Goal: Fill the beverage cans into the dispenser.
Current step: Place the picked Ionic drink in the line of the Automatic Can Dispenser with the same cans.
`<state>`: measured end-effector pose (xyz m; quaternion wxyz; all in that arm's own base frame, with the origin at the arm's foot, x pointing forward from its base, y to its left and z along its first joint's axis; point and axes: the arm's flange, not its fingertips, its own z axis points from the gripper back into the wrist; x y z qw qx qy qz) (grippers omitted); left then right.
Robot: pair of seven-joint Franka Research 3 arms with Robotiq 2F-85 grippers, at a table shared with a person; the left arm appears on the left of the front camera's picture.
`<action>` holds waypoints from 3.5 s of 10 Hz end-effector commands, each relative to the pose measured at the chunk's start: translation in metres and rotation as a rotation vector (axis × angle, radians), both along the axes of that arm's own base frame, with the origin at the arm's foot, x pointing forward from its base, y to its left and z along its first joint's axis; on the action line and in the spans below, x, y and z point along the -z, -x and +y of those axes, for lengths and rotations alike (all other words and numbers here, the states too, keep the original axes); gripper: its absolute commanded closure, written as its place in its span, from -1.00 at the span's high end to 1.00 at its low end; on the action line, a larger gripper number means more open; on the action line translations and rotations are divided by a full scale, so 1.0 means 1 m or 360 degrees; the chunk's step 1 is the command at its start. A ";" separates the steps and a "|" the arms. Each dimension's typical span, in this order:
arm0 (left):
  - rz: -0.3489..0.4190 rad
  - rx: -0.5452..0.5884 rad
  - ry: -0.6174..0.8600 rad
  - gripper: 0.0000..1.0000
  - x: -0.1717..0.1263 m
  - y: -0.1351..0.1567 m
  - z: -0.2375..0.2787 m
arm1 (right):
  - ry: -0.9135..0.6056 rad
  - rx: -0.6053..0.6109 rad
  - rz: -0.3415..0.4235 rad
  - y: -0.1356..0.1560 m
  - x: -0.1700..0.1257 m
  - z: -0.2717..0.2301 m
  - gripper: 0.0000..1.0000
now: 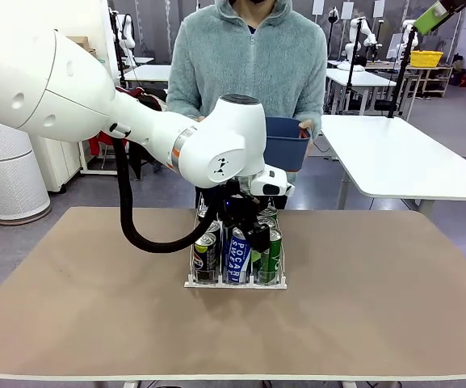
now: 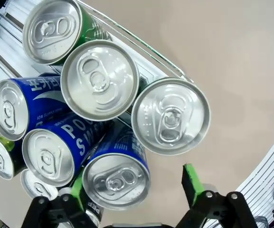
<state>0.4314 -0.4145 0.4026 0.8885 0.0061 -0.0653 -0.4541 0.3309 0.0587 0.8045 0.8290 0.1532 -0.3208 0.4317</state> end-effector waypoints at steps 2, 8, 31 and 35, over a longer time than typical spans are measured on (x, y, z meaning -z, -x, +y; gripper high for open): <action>-0.0043 -0.0032 -0.0007 1.00 -0.013 0.013 0.010 | 0.0000 0.0012 0.0006 0.003 0.003 0.002 1.00; -0.0156 -0.0247 0.0012 1.00 -0.033 0.030 0.021 | 0.0000 0.0012 0.0006 0.003 0.003 0.002 1.00; -0.0549 -0.0012 0.0478 1.00 -0.329 0.075 0.214 | 0.0000 0.0012 0.0006 0.003 0.003 0.002 1.00; -0.0702 -0.0001 0.0410 1.00 -0.374 0.092 0.211 | 0.0000 0.0012 0.0006 0.003 0.003 0.002 1.00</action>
